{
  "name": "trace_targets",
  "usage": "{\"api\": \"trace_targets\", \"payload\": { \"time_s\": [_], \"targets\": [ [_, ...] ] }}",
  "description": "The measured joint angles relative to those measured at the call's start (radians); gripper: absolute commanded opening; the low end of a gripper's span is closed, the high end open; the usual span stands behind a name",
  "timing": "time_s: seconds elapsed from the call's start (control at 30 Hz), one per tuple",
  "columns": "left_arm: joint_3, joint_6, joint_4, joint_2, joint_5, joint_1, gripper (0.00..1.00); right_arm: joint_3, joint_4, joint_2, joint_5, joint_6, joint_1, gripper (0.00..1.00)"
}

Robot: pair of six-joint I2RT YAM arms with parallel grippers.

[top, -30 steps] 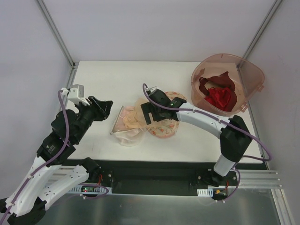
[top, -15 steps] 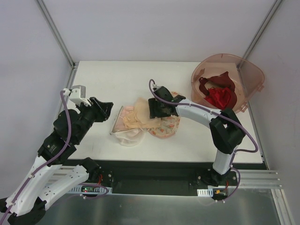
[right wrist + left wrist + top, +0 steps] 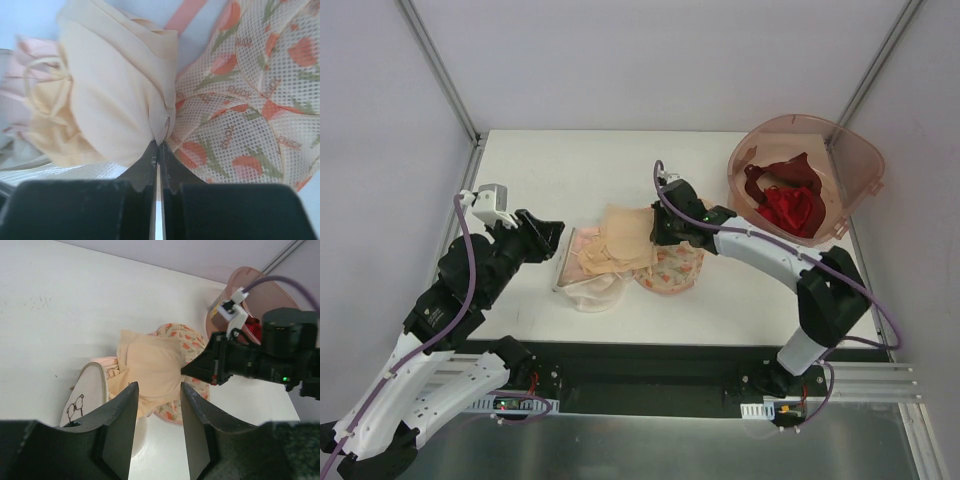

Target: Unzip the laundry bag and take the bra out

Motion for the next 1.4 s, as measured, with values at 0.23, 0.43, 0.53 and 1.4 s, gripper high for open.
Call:
{"api": "trace_targets", "payload": {
  "time_s": [0.23,0.43,0.53,1.4],
  "targets": [
    [-0.016,-0.002,-0.002,-0.01,0.0,0.0,0.43,-0.001,0.014,-0.216,0.026,-0.019,0.0,0.01],
    [-0.018,0.0,-0.002,-0.022,-0.002,0.0,0.49,0.044,-0.007,-0.369,0.071,-0.07,-0.027,0.01],
    [-0.018,0.003,-0.005,-0.04,-0.017,0.0,0.5,0.075,-0.021,-0.44,0.09,-0.092,-0.066,0.01],
    [-0.129,0.029,-0.051,-0.032,0.074,0.0,0.99,0.302,-0.202,-0.329,0.034,-0.111,-0.893,0.96]
  ]
}}
